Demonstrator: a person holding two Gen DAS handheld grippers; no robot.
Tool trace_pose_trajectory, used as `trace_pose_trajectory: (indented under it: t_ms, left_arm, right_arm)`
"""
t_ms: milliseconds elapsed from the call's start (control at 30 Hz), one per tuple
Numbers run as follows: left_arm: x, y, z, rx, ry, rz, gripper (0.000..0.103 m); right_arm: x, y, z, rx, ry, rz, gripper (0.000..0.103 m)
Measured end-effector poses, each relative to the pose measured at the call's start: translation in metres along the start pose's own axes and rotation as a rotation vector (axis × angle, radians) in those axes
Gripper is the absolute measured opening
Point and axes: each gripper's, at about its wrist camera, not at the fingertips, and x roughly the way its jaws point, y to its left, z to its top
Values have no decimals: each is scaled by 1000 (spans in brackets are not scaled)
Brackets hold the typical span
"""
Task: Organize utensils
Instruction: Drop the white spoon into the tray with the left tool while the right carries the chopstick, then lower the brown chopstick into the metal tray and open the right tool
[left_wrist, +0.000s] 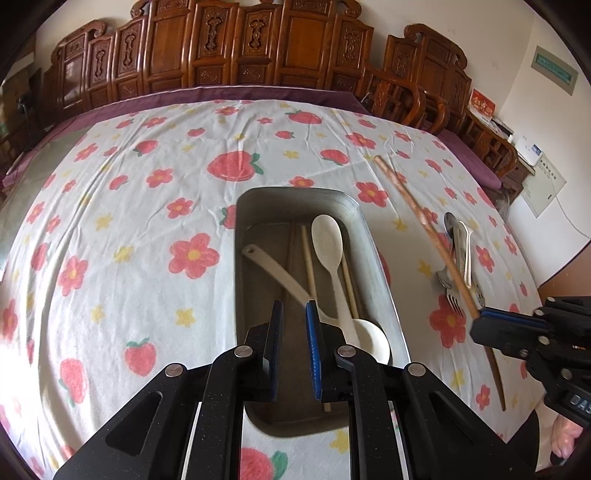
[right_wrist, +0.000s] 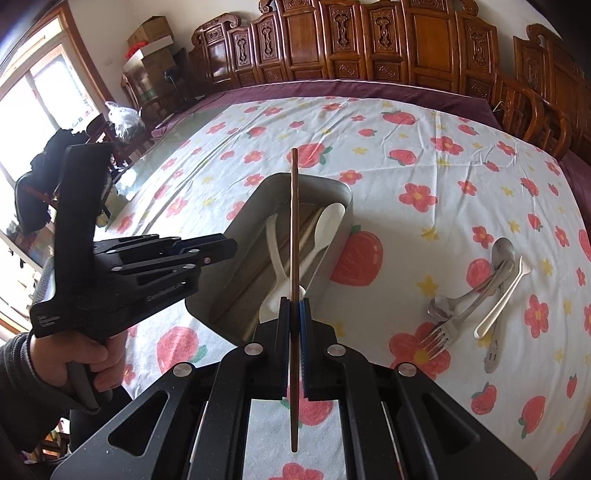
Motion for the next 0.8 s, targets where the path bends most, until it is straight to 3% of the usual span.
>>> trace_pose_trajectory:
  t_ms: [800]
  left_arm:
    - [-62, 47, -12, 9, -73, 57, 12]
  right_arm:
    - [72, 28, 36, 68, 58, 45, 6]
